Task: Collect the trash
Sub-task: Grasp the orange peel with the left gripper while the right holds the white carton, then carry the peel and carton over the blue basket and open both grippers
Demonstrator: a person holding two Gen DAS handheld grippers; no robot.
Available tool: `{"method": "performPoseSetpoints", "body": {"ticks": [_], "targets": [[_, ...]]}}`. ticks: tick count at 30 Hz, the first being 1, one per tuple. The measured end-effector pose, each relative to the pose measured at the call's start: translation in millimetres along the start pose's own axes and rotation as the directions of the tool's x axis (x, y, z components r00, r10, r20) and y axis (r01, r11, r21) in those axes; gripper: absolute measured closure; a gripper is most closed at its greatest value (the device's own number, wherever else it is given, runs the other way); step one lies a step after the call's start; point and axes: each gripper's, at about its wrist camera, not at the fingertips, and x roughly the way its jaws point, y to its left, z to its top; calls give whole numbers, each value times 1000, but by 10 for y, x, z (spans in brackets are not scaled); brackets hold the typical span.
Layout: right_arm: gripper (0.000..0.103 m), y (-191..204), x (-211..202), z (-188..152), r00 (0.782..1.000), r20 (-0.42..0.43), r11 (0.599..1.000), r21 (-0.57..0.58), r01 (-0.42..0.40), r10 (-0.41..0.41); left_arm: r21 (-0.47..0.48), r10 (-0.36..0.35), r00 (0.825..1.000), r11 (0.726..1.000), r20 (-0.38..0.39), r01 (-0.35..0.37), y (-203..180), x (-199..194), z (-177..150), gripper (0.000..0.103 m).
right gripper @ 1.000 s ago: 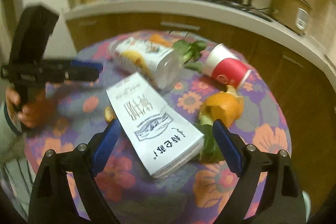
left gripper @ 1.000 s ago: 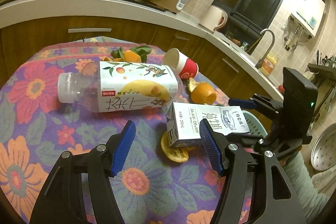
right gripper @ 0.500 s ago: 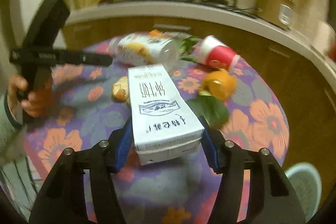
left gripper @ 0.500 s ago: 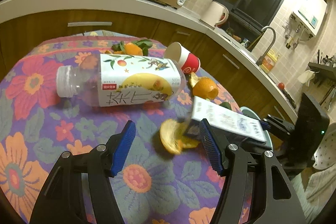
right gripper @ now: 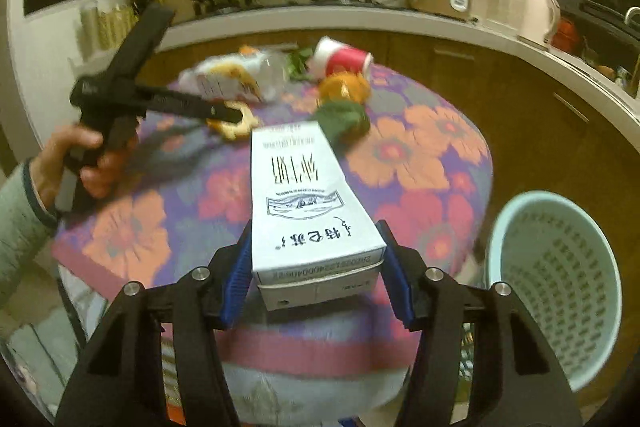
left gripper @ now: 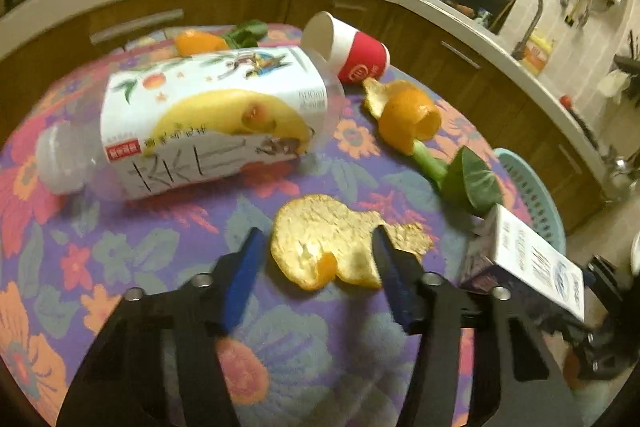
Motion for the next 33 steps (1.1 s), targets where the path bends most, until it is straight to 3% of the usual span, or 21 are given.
{"method": "performPoseSetpoints", "body": {"ticks": [1,3,6,8,22,24,26,27,33], "targets": [[49,50,25,-11,1000,-14,1000,-15,1,-1,9,11,1000,1000,-3,-11,-26,10,0,68],[49,171,69,-12,1000,-29,999,-43,-4,2,16,11,1000,1000,-9,-11,-42,16,-3,88],[37,260,131,-6,998,-49,999,-35,-31,30,23,6,1000,1000,-1,-6,-60,-23,-38,94],[28,296,171,25,999,-51,999,-30,-21,20,20,-5,1000,1000,7,5,-73,-88,-76,95],[20,353,365,261,994,-105,997,75,20,-12,42,-48,991,998,127,43,-187,-764,-298,98],[22,345,412,250,991,-129,995,82,54,-43,41,-59,989,998,133,54,-203,-801,-309,98],[46,320,389,244,991,-121,993,92,67,-56,39,-71,988,997,137,66,-205,-826,-304,98],[52,291,364,244,992,-119,993,104,53,-41,39,-73,988,997,139,69,-213,-838,-300,98],[53,297,126,200,999,-49,996,88,16,-12,45,-102,984,994,148,96,-295,-850,-261,98]]}}
